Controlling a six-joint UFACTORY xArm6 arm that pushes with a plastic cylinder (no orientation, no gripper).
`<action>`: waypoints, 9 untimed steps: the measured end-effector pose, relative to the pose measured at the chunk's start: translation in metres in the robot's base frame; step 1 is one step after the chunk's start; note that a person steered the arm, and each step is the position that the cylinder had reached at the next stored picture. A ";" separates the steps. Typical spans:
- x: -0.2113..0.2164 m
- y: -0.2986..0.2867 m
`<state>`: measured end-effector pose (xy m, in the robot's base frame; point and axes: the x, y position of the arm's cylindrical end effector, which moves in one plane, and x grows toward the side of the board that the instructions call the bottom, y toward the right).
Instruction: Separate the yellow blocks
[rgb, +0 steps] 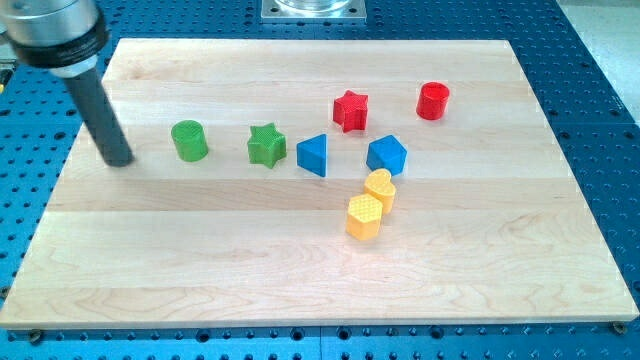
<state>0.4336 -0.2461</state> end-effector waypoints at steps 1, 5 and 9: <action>0.027 -0.018; 0.174 0.317; 0.048 0.353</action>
<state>0.4812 0.1073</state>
